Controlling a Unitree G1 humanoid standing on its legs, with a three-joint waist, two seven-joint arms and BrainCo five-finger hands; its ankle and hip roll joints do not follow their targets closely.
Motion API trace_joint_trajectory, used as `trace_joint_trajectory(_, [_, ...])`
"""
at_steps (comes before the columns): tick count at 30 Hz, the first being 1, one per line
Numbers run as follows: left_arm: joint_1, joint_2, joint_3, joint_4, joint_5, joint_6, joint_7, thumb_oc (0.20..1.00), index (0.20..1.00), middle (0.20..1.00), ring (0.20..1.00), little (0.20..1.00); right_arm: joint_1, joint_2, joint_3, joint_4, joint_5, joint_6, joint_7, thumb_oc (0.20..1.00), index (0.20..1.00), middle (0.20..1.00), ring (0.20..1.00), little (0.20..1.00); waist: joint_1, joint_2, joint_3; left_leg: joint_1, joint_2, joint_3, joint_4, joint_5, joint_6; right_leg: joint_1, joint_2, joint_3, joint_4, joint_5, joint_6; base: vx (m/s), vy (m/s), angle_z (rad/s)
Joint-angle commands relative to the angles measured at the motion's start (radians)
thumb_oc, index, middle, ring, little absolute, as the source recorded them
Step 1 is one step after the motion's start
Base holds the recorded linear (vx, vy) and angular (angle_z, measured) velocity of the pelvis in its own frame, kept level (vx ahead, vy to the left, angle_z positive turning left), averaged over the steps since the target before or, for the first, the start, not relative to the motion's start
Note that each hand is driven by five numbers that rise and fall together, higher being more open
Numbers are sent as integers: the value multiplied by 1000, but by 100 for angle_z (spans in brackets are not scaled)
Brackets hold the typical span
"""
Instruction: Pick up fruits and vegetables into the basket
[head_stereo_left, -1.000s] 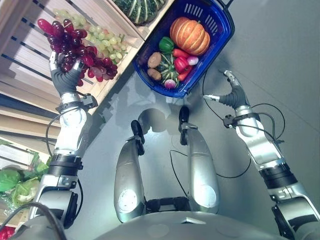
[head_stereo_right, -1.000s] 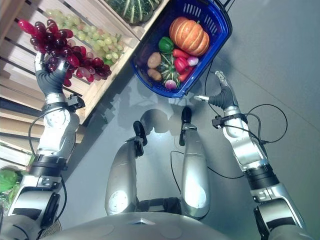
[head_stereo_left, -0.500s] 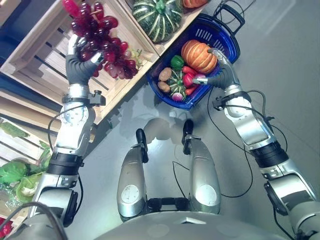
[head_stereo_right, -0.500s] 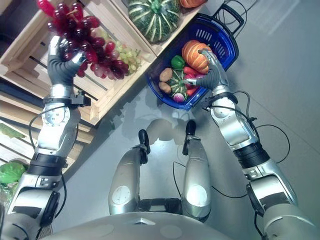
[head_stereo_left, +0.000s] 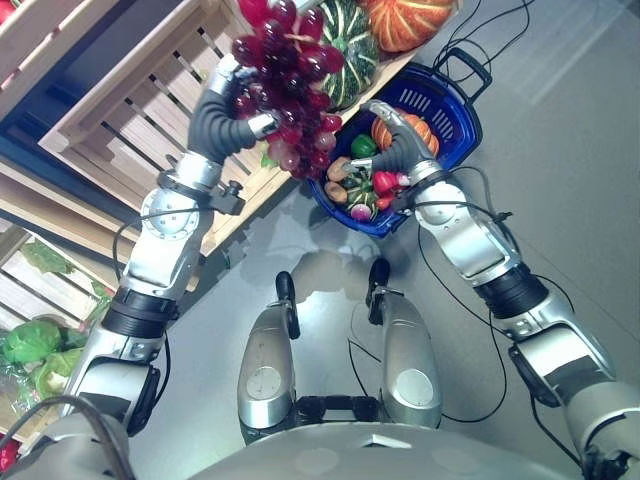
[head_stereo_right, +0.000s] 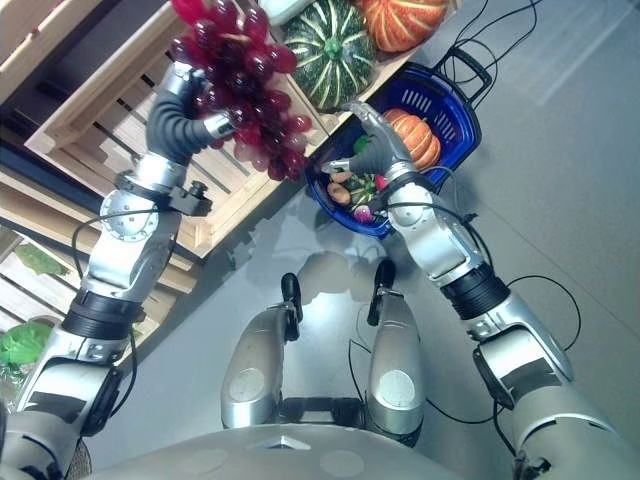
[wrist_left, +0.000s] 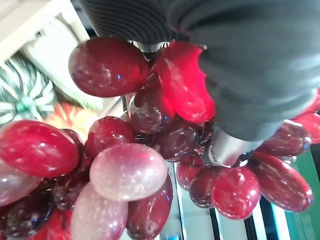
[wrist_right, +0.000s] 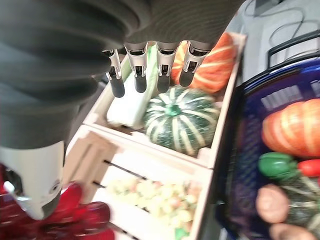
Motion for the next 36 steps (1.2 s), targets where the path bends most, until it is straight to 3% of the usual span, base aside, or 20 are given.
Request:
trace_joint_trajectory(1, [-14, -52, -70, -101, -66, -49, -16, 200, 200, 200, 200, 200, -9, 69, 37, -20, 29, -53, -21, 1000, 1000, 1000, 1000, 1000, 5, -7, -171, -11, -4, 46, 20, -67, 31, 96, -82, -12, -65, -52, 111, 6, -18, 4])
trace_joint_trajectory(14, [-23, -139, -155, -151, -70, -69, 9, 200, 200, 200, 200, 200, -21, 137, 79, -22, 206, -115, -24, 1000, 1000, 1000, 1000, 1000, 17, -22, -178, 11, 4, 43, 24, -83, 31, 126, -87, -26, -81, -49, 116, 4, -14, 1])
trace_joint_trajectory(20, [-28, -151, -172, -162, -60, -78, 16, 200, 200, 200, 200, 200, -16, 153, 95, -43, 281, -95, 29, 1000, 1000, 1000, 1000, 1000, 23, -34, -180, 17, 11, 45, 24, -81, 31, 134, -84, -31, -82, -48, 117, 7, -40, 2])
trace_joint_trajectory(25, [-31, -137, -173, -158, -23, -97, 49, 200, 200, 200, 200, 200, 0, 139, 89, -29, 219, -51, -29, 1000, 1000, 1000, 1000, 1000, 20, -41, -185, 28, 17, 51, 15, -77, 29, 143, -82, -32, -90, -44, 120, 2, -19, 5])
trace_joint_trajectory(29, [-11, -117, -133, -158, -11, -126, 90, 200, 200, 200, 200, 200, 40, 107, 44, -29, 198, -17, -113, 1000, 1000, 1000, 1000, 1000, 11, -42, -192, 41, 21, 55, 1, -73, 28, 153, -78, -29, -101, -42, 121, 2, 0, 1])
trace_joint_trajectory(33, [39, -99, -63, -172, -6, -160, 145, 200, 200, 200, 200, 200, 127, 67, -68, -99, 251, -65, -181, 1000, 1000, 1000, 1000, 1000, -6, -40, -197, 50, 25, 58, -6, -74, 26, 155, -77, -22, -105, -40, 123, 6, 16, -2])
trace_joint_trajectory(36, [79, -104, -10, -193, 4, -167, 175, 200, 200, 200, 200, 200, 199, 63, -148, -184, 307, -107, -172, 1000, 1000, 1000, 1000, 1000, -16, -38, -203, 53, 26, 60, -6, -76, 27, 155, -77, -15, -104, -40, 124, 14, 33, -9])
